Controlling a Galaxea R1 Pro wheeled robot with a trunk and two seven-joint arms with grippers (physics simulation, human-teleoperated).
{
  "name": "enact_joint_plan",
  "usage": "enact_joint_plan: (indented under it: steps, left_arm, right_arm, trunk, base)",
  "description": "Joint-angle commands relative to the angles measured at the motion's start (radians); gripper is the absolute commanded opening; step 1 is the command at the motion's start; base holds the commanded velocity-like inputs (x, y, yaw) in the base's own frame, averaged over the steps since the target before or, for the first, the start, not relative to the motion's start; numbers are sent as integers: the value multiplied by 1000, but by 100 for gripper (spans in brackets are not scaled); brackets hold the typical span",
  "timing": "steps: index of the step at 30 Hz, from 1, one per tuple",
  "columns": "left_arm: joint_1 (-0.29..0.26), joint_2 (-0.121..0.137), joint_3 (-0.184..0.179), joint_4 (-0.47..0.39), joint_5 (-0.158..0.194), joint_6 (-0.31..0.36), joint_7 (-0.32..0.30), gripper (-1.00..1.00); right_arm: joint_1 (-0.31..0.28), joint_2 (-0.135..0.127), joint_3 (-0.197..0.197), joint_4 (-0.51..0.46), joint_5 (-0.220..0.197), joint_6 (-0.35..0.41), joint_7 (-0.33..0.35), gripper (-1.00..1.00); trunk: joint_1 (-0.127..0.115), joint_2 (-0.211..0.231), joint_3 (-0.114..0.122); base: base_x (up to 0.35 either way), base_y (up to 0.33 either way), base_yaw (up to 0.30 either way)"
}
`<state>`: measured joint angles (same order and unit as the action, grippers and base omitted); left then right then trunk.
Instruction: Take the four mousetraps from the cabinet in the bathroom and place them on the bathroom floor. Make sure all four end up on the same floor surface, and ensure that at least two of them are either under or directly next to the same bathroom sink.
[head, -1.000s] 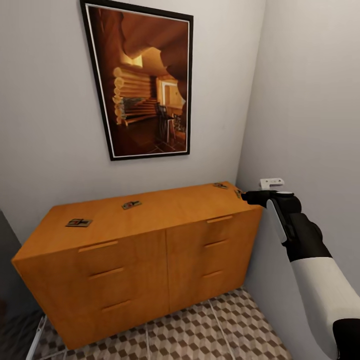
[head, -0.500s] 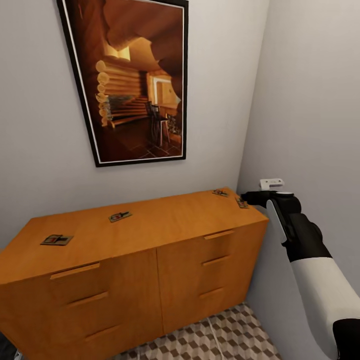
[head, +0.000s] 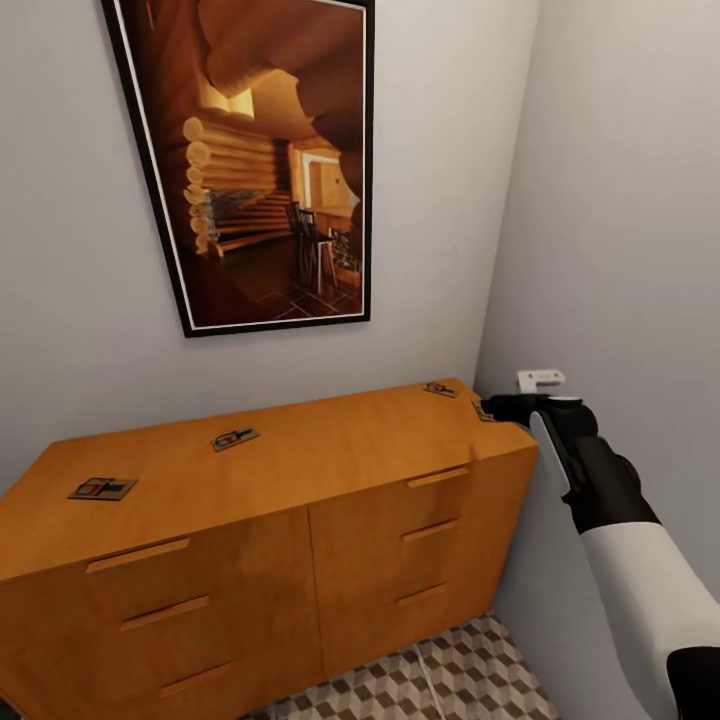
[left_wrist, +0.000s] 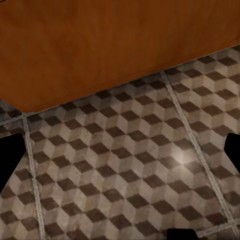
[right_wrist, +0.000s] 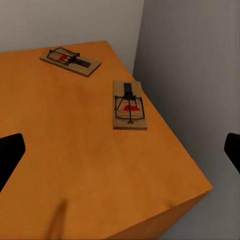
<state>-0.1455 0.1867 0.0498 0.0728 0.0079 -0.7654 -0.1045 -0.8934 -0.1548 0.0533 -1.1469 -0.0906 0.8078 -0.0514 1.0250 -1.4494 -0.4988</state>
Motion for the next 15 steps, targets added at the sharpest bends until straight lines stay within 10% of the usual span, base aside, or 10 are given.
enact_joint_plan:
  steps: [1,15]
  left_arm:
    - [-2,0,5,4,1,-5,-8,100]
    - [-2,0,5,4,1,-5,-8,100]
  right_arm:
    - [0,-1,2,3,-9,-2,-5,100]
    - [1,-1,2,44,-9,-28,-5,100]
  trunk:
    - [0,-1,-1]
    - [0,-1,-1]
  base:
    - [4,-1,0]
    - [1,0,0]
